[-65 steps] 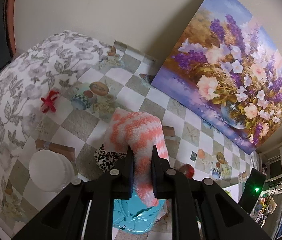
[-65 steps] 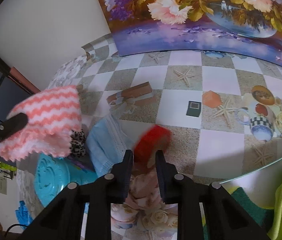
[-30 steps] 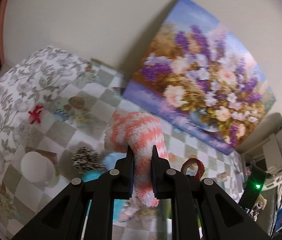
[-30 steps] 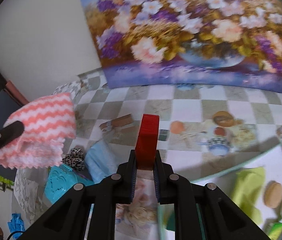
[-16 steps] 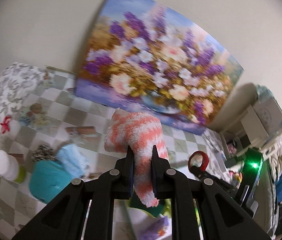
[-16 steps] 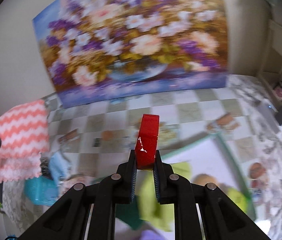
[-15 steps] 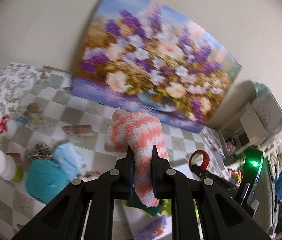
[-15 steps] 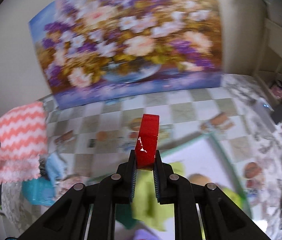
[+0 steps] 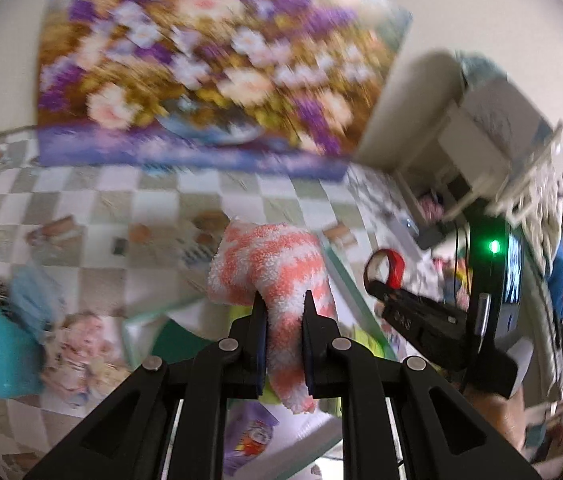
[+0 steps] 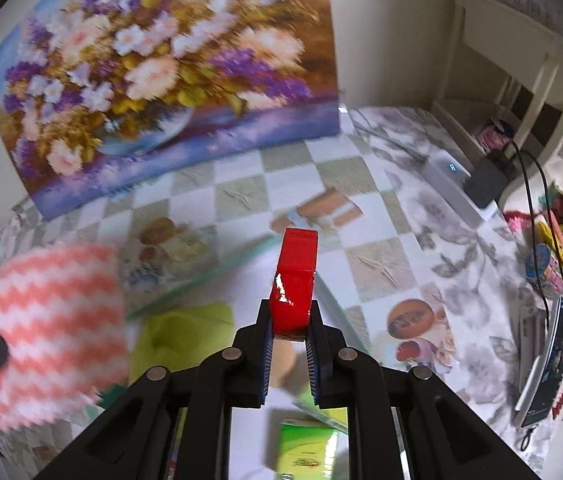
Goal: Organize soft objects
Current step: 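Carry the striped cloth and red tape roll over the tray with both grippers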
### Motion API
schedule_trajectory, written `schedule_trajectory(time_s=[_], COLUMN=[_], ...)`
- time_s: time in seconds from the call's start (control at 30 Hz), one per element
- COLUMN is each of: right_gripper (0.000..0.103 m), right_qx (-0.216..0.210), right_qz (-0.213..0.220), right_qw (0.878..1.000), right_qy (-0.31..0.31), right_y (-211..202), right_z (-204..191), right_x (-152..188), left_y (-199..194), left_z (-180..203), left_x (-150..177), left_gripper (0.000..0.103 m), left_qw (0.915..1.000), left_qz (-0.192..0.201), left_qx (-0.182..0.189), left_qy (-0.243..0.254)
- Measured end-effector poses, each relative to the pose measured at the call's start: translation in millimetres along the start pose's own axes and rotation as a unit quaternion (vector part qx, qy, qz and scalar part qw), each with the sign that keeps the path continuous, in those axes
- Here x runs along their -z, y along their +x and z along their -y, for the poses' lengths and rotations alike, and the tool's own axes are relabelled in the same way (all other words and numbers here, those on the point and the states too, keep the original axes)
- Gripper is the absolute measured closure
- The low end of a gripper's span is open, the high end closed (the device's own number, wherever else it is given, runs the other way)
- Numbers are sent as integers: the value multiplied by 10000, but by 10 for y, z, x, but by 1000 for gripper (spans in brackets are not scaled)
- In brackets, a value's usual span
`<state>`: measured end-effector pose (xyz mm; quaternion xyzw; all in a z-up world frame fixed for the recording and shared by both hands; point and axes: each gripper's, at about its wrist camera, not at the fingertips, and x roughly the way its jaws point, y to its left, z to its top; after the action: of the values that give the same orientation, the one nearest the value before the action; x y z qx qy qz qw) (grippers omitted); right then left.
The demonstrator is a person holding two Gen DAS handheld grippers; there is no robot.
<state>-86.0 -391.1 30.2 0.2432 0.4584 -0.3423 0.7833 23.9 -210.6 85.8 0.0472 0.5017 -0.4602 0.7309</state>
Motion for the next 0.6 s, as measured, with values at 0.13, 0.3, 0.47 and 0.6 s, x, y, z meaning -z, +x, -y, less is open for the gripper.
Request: schedule_trajectory(time_s=[0.13,0.3,0.47,0.6], right_gripper=[87,87,87,87], right_qx=[173,221,269,247], right_qz=[-200,-367,-482,-574], right_qw=[9997,9991,9984,9979], right_qy=[1,-46,-120,-174], right_y=[142,273,372,440], right_z=[79,85,34,-13], right_x=[60,112,136,147], left_y=[371,670,840,891], left_z=[137,144,-15,-130], left_x=[129,248,301,326], left_gripper=[88,88,85,69], left_qw=[9989,9964,9935,9911], left_qz=[-456,-811,-1080,-1221], left_qx=[48,-151,-363,-474], left_qy=[137,184,-40,-229])
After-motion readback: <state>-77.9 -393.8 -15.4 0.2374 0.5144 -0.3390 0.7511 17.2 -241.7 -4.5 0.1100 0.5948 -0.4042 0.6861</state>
